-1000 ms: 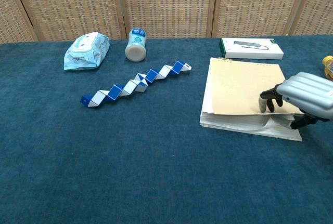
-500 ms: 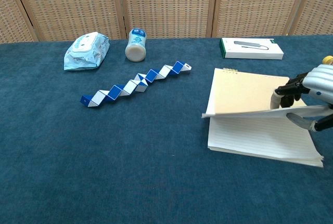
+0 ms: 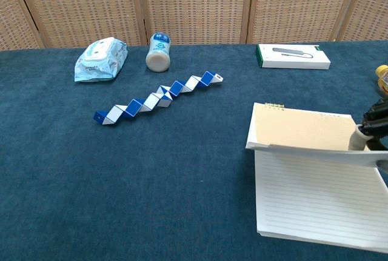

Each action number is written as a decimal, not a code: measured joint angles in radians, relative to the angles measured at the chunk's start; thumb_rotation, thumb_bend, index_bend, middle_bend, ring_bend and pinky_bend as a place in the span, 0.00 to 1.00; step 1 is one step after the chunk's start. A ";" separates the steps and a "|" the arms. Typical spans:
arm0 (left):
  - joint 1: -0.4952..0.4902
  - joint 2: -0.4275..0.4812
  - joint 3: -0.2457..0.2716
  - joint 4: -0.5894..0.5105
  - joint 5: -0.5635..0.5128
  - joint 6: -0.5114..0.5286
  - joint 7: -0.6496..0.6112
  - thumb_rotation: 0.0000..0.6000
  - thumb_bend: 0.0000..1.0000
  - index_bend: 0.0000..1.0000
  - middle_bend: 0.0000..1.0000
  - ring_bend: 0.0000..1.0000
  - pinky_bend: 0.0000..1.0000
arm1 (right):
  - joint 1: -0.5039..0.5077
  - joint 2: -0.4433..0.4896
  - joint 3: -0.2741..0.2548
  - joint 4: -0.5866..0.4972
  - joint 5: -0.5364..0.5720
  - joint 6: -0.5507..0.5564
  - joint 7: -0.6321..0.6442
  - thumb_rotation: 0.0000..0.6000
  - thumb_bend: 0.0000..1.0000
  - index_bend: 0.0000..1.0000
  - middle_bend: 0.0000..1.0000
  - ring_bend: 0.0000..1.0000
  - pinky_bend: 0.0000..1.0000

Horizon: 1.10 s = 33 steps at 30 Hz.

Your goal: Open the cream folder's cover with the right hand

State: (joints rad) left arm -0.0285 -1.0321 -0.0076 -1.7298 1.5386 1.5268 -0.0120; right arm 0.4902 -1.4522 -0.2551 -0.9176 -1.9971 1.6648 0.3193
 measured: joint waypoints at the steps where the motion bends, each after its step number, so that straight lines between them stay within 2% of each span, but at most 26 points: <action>1: 0.000 0.000 0.000 0.000 0.000 0.000 0.001 1.00 0.00 0.00 0.00 0.00 0.00 | -0.004 0.005 -0.005 -0.001 -0.009 0.008 -0.003 1.00 0.62 0.68 0.66 0.49 0.47; 14: -0.001 -0.005 0.000 -0.005 -0.004 -0.004 0.016 1.00 0.00 0.00 0.00 0.00 0.00 | -0.028 0.024 -0.057 0.044 -0.117 0.098 -0.025 1.00 0.62 0.68 0.67 0.49 0.47; 19: -0.002 -0.005 0.000 -0.005 -0.004 -0.006 0.016 1.00 0.00 0.00 0.00 0.00 0.00 | -0.031 0.034 -0.056 0.037 -0.132 0.123 -0.042 1.00 0.62 0.68 0.67 0.49 0.47; 26: -0.005 -0.004 -0.002 -0.005 -0.011 -0.013 0.013 1.00 0.00 0.00 0.00 0.00 0.00 | 0.004 0.063 0.008 -0.043 -0.040 0.058 0.008 1.00 0.62 0.68 0.67 0.49 0.47; 33: -0.015 -0.002 -0.008 -0.007 -0.030 -0.033 0.014 1.00 0.00 0.00 0.00 0.00 0.00 | 0.081 0.103 0.122 -0.159 0.126 -0.129 0.054 1.00 0.62 0.68 0.67 0.49 0.47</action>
State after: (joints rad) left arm -0.0438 -1.0344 -0.0160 -1.7371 1.5089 1.4936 0.0016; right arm 0.5707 -1.3493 -0.1326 -1.0766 -1.8706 1.5360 0.3733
